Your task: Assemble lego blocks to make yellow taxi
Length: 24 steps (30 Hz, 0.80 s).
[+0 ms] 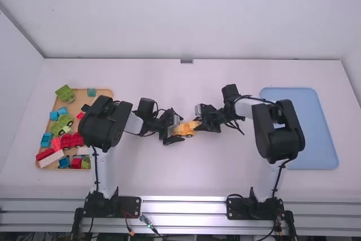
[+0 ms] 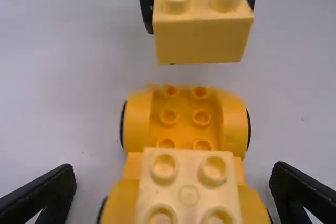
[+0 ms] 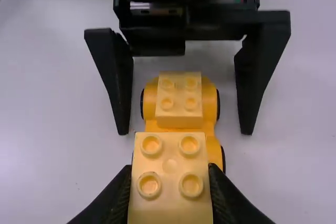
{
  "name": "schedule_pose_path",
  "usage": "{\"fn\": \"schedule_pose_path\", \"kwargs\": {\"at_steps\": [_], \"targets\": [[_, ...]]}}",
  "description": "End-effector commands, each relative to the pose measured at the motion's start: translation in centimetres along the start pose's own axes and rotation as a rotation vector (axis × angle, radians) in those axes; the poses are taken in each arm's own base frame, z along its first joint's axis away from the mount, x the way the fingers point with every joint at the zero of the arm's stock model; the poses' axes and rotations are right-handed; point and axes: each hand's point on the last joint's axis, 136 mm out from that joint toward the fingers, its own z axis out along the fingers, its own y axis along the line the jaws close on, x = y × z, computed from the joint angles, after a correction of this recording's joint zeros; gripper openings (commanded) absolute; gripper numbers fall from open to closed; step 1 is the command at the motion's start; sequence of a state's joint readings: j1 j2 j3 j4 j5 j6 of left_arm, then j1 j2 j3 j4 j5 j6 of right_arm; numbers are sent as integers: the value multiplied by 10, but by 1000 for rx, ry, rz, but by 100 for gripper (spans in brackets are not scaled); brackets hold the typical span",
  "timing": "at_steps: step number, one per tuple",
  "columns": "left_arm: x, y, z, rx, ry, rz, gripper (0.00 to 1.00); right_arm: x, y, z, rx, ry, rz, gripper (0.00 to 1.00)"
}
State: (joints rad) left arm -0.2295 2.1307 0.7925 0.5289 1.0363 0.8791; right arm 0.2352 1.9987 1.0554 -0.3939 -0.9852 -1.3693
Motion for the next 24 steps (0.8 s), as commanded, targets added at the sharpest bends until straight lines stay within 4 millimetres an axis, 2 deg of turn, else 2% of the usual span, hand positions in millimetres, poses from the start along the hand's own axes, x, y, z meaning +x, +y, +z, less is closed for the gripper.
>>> {"fn": "schedule_pose_path", "kwargs": {"at_steps": [1, 2, 4, 9, 24], "targets": [[1, -3, 4, 23, -14, 5, 77, -10, -1, 1, -1, -5, -13, 31], [1, -4, 4, 23, -14, 5, 75, -10, -1, 2, -1, -5, -16, 31], [1, -4, 4, 21, -18, 15, 63, -10, -4, 9, 3, -8, 6, 30], [1, -4, 3, 10, -24, 29, 52, -3, -9, 21, 27, -19, 41, 30], [-1, -2, 4, 9, -25, 30, 53, 10, -6, 21, 43, 16, 71, 29]]}}
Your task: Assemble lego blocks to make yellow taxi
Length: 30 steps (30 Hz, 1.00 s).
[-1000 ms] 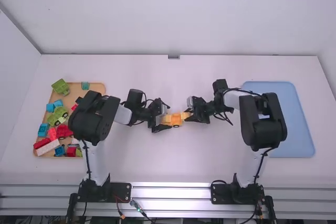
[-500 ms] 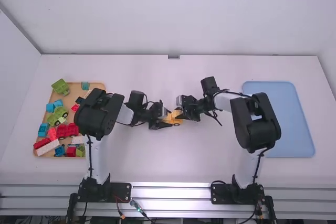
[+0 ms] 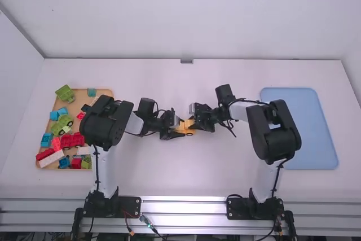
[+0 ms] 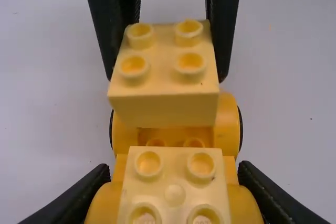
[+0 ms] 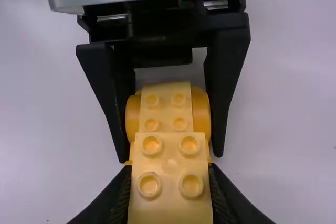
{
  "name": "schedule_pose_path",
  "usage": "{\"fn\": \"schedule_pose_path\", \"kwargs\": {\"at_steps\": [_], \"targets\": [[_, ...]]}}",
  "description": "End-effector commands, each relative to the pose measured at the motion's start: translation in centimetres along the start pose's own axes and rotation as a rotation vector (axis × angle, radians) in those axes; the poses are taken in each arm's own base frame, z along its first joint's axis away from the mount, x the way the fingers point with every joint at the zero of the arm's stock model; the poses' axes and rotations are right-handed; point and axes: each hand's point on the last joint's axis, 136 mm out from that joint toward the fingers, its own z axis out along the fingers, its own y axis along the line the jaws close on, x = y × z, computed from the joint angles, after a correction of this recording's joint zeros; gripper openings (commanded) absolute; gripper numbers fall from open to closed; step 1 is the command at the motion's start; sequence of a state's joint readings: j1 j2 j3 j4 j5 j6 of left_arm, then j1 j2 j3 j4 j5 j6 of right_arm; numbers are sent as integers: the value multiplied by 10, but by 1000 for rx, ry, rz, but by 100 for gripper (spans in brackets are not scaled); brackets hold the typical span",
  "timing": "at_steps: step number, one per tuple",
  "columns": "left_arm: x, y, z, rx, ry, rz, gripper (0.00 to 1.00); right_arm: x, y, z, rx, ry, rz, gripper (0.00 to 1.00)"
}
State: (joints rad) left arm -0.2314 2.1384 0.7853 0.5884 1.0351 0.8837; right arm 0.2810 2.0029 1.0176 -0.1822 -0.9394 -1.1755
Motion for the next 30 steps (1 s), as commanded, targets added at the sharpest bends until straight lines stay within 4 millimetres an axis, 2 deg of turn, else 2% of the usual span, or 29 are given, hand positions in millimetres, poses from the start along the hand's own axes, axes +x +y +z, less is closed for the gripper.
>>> {"fn": "schedule_pose_path", "kwargs": {"at_steps": [1, 4, 6, 18, 23, 28, 30], "targets": [[1, -5, 3, 23, -12, -13, 54, 12, 11, 5, -25, 0, 36, 29], [1, -5, 3, 25, -12, -15, 55, 15, 16, 11, -20, -5, 18, 31], [1, -5, 2, 22, -13, -17, 54, 16, 12, 14, 6, -9, 23, 32], [2, -10, 4, 35, -8, -25, 55, 15, 7, 15, 28, -13, 22, 36], [2, -9, 4, 36, -9, -25, 55, 21, 7, 21, 43, 49, 6, 37], [2, -13, 4, 48, -10, -25, 54, 17, 9, 25, 33, 51, -9, 36], [4, -13, 3, 45, -7, -29, 54, 17, 7, 25, 36, 50, -8, 39]]}}
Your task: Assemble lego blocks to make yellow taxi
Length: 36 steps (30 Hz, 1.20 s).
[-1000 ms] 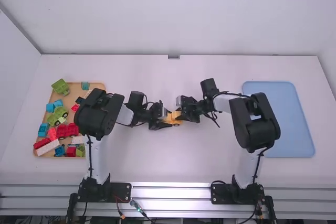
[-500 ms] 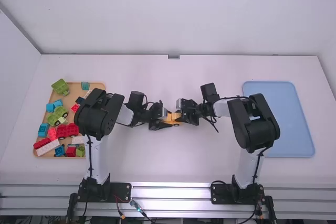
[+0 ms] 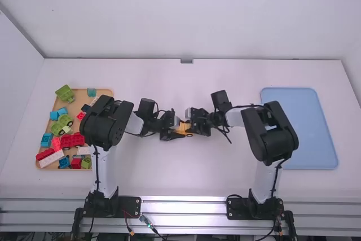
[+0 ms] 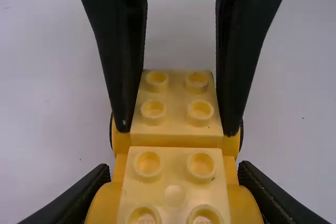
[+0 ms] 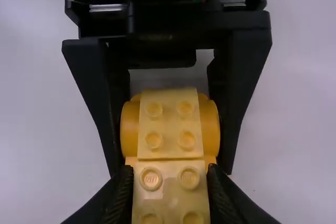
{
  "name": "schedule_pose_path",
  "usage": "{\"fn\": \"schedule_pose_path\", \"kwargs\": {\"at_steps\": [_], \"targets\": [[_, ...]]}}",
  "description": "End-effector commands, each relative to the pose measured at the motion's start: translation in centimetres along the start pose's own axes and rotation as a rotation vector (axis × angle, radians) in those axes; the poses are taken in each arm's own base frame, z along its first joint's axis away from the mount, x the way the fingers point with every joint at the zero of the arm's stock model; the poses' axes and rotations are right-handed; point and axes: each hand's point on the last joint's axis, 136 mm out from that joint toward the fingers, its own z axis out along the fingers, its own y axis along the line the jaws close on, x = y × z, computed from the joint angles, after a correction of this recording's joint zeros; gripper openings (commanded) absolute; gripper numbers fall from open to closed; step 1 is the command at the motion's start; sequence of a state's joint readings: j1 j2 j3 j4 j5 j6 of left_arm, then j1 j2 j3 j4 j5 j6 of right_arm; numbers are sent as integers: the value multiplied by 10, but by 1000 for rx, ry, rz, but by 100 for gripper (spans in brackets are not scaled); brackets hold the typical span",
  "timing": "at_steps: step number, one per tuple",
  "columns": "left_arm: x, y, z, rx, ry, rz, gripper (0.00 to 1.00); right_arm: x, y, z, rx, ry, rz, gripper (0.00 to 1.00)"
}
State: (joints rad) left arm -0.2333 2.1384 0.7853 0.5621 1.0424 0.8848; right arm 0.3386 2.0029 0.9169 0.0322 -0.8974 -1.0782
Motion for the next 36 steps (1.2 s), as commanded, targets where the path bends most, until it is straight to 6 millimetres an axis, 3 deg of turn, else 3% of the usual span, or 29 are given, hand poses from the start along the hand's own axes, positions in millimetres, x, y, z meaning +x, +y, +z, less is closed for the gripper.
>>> {"fn": "schedule_pose_path", "kwargs": {"at_steps": [1, 3, 6, 11, 12, 13, 14, 19, 22, 30, 36], "targets": [[3, -9, 4, 29, -4, -8, 54, 11, -3, 2, 8, 36, 16, 49], [4, -9, 3, 26, -4, -11, 54, 3, -5, -2, 0, -12, 19, 70], [3, -8, 4, 27, -3, -15, 54, -17, -10, -12, -20, -120, 7, 83], [3, -5, 2, 20, -5, -16, 53, -44, -17, -31, -35, -265, -56, 87], [3, -5, 2, 20, -4, -15, 53, -46, -18, -34, -35, -283, -59, 85], [3, -5, 2, 20, -4, -14, 53, -46, -19, -36, -32, -289, -56, 67], [3, -5, 2, 20, -4, -16, 53, -44, -20, -38, -28, -282, -43, 0], [4, -5, 2, 19, -3, -16, 53, -22, -16, -31, -21, -166, 27, 0], [3, -4, 2, 17, -4, -12, 53, -4, -2, -14, -35, -47, 46, 0], [3, -4, 2, 17, -4, -12, 51, 13, 4, 1, -26, 81, 98, 0], [3, -4, 2, 18, -3, -14, 49, 42, 8, 17, -41, 122, 165, 0]]}}
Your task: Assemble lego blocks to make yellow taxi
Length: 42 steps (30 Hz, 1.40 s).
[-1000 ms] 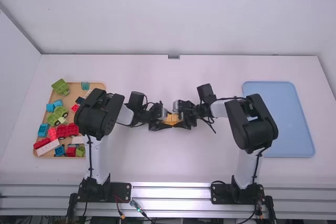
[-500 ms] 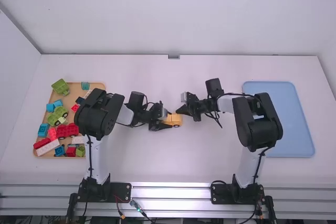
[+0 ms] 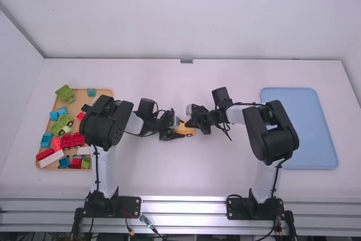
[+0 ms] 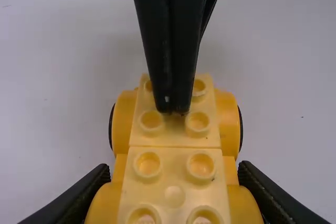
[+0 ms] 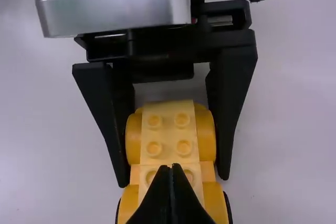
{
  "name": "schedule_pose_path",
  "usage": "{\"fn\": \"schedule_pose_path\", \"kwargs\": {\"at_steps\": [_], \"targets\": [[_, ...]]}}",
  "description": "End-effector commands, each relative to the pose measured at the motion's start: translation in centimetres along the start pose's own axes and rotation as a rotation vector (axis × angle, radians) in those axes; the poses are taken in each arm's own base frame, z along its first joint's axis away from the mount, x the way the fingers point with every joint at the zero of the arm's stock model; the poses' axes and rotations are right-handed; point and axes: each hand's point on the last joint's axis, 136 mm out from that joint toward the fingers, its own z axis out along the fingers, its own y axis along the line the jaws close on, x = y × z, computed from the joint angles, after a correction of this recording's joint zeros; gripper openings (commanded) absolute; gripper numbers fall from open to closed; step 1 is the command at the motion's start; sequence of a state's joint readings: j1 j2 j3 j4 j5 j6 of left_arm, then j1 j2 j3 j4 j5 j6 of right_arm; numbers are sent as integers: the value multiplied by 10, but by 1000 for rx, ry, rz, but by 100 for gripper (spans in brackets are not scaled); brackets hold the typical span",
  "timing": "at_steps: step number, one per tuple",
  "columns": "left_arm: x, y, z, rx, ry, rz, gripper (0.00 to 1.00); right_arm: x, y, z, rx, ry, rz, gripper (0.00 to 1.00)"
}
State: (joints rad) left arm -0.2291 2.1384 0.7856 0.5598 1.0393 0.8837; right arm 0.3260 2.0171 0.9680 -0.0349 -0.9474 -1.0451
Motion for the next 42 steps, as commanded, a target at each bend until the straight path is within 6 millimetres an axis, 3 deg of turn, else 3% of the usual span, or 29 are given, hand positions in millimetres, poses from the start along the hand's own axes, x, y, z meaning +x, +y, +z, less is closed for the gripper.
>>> {"fn": "schedule_pose_path", "kwargs": {"at_steps": [1, 5, 8, 12, 14, 18, 19, 22, 24, 27, 28, 32, 36, 42], "targets": [[2, -6, 3, 23, -7, -9, 49, 54, 9, 20, -8, 160, 108, 0], [2, -5, 3, 22, -7, -7, 49, 73, 17, 27, -38, 171, 156, 0], [2, -5, 3, 22, -8, -7, 49, 63, 15, 26, -48, 130, 145, 0], [2, -6, 3, 23, -7, -10, 49, 18, -8, 7, -21, 10, 58, 0], [2, -7, 3, 26, -6, -12, 49, -16, -18, -13, 3, -58, -44, 0], [2, -7, 3, 26, -6, -13, 48, -59, -37, -48, 102, -80, -119, 70], [2, -6, 3, 26, -7, -12, 49, -68, -47, -62, 162, -65, -110, 99], [2, -7, 3, 27, -7, -12, 52, -70, -59, -80, 252, -14, -72, 99], [2, -6, 3, 26, -8, -13, 59, -68, -65, -88, 296, 14, -33, 99], [1, -6, 3, 26, -8, -19, 93, -59, -71, -93, 327, 42, 18, 99], [1, -6, 3, 25, -8, -18, 97, -58, -70, -93, 324, 43, 23, 99], [-6, -4, -1, 14, 1, -56, 99, -57, -67, -91, 312, 48, 30, 99], [-17, 10, -25, -46, 35, -106, 99, -61, -66, -88, 309, 45, 12, 99], [-41, 26, -96, -161, 68, -248, 100, -63, -70, -89, 321, 42, -20, 99]]}}
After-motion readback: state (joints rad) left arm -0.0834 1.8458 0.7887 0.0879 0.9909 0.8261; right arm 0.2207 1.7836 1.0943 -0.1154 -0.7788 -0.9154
